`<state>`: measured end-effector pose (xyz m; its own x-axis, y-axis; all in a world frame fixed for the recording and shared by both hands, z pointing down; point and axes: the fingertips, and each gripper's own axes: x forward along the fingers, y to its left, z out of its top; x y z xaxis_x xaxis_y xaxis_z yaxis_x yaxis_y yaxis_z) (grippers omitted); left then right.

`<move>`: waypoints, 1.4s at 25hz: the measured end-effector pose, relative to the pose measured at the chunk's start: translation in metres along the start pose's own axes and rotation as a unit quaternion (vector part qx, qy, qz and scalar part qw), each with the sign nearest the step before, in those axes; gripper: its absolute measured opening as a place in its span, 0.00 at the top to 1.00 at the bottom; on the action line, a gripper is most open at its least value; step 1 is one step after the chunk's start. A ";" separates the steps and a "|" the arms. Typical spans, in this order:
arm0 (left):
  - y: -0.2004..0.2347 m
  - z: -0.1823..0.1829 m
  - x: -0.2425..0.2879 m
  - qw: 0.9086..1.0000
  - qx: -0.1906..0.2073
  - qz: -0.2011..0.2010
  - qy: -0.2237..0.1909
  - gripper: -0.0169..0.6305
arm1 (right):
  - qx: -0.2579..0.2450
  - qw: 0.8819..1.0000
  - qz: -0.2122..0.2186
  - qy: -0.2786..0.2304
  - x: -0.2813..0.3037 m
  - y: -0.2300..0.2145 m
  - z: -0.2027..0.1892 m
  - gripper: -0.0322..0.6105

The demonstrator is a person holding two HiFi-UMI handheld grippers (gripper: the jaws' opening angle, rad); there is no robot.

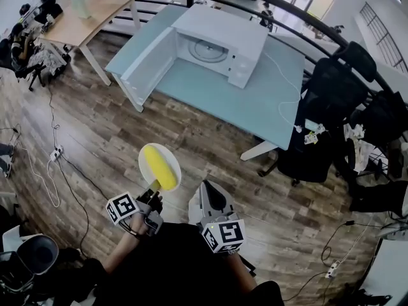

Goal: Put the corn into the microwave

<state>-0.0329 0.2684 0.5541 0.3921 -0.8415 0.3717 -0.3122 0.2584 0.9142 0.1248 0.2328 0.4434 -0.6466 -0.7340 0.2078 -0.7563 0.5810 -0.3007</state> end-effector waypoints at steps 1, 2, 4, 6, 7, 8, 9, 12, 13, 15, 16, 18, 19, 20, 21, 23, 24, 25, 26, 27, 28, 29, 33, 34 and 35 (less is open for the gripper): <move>-0.002 0.001 0.005 1.000 -0.001 0.000 -0.001 0.95 | -0.001 1.000 0.000 0.000 0.003 -0.005 0.002 0.94; -0.005 0.002 0.010 1.000 -0.003 0.000 -0.001 0.95 | -0.001 1.000 0.001 -0.001 0.005 -0.009 0.005 0.94; -0.008 0.005 0.020 1.000 -0.004 0.000 -0.004 0.95 | -0.003 1.000 0.002 -0.001 0.011 -0.018 0.010 0.94; -0.011 0.008 0.031 1.000 -0.006 0.002 -0.008 0.95 | -0.005 1.000 0.003 -0.002 0.016 -0.027 0.015 0.94; -0.012 0.009 0.037 1.000 -0.007 0.003 -0.010 0.95 | -0.005 1.000 0.003 -0.002 0.019 -0.032 0.017 0.94; -0.014 0.010 0.042 1.000 -0.008 0.005 -0.012 0.95 | -0.006 1.000 0.004 -0.002 0.021 -0.038 0.019 0.94; -0.016 0.011 0.047 1.000 -0.009 0.008 -0.013 0.95 | -0.006 1.000 0.004 -0.002 0.024 -0.043 0.021 0.94; -0.020 0.013 0.063 1.000 -0.009 0.005 -0.017 0.95 | -0.007 1.000 0.009 -0.002 0.033 -0.057 0.026 0.94; -0.021 0.013 0.067 1.000 -0.009 0.004 -0.019 0.95 | -0.008 1.000 0.012 -0.002 0.036 -0.060 0.027 0.94; -0.024 0.014 0.074 1.000 -0.009 0.003 -0.023 0.95 | -0.009 1.000 0.018 0.000 0.042 -0.066 0.029 0.94; -0.026 0.015 0.076 1.000 -0.009 0.004 -0.027 0.95 | -0.010 1.000 0.022 0.001 0.045 -0.068 0.030 0.94; -0.028 0.017 0.080 0.999 -0.010 0.005 -0.033 0.95 | -0.012 1.000 0.028 0.001 0.050 -0.071 0.032 0.94; -0.029 0.018 0.082 0.999 -0.011 0.005 -0.036 0.95 | -0.013 0.999 0.031 0.002 0.051 -0.072 0.034 0.94; -0.031 0.019 0.083 0.999 -0.011 0.005 -0.038 0.95 | -0.013 0.999 0.033 0.002 0.053 -0.074 0.035 0.94; -0.032 0.020 0.085 0.999 -0.011 0.005 -0.041 0.95 | -0.013 0.999 0.035 0.002 0.054 -0.075 0.035 0.94; -0.034 0.020 0.087 0.999 -0.011 0.005 -0.045 0.95 | -0.012 0.999 0.040 0.002 0.056 -0.079 0.036 0.94; -0.034 0.021 0.088 0.999 -0.011 0.006 -0.047 0.95 | -0.011 0.999 0.041 0.002 0.057 -0.080 0.036 0.94; -0.034 0.020 0.090 0.999 -0.011 0.006 -0.048 0.95 | -0.010 0.999 0.042 0.002 0.058 -0.082 0.036 0.94; -0.034 0.020 0.091 0.999 -0.011 0.006 -0.048 0.95 | -0.009 0.999 0.042 0.002 0.059 -0.084 0.036 0.94; -0.035 0.020 0.092 0.999 -0.012 0.006 -0.048 0.95 | -0.009 0.999 0.042 0.002 0.060 -0.086 0.036 0.94; -0.036 0.020 0.093 0.999 -0.013 0.006 -0.049 0.95 | -0.009 0.999 0.042 0.002 0.061 -0.087 0.037 0.94; -0.037 0.020 0.094 0.999 -0.013 0.006 -0.049 0.95 | -0.010 0.999 0.043 0.002 0.062 -0.087 0.037 0.94; -0.038 0.021 0.100 0.999 -0.013 0.008 -0.051 0.95 | -0.008 0.999 0.046 0.006 0.065 -0.092 0.036 0.94; -0.038 0.021 0.103 0.999 -0.014 0.008 -0.051 0.95 | -0.008 0.999 0.044 0.008 0.066 -0.094 0.036 0.94; -0.039 0.021 0.104 0.999 -0.014 0.008 -0.051 0.95 | -0.008 0.999 0.043 0.009 0.067 -0.097 0.036 0.94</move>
<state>0.0018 0.1604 0.5539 0.2974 -0.8805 0.3692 -0.2933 0.2837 0.9129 0.1581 0.1149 0.4531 -0.7113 -0.6743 0.1983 -0.6987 0.6475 -0.3044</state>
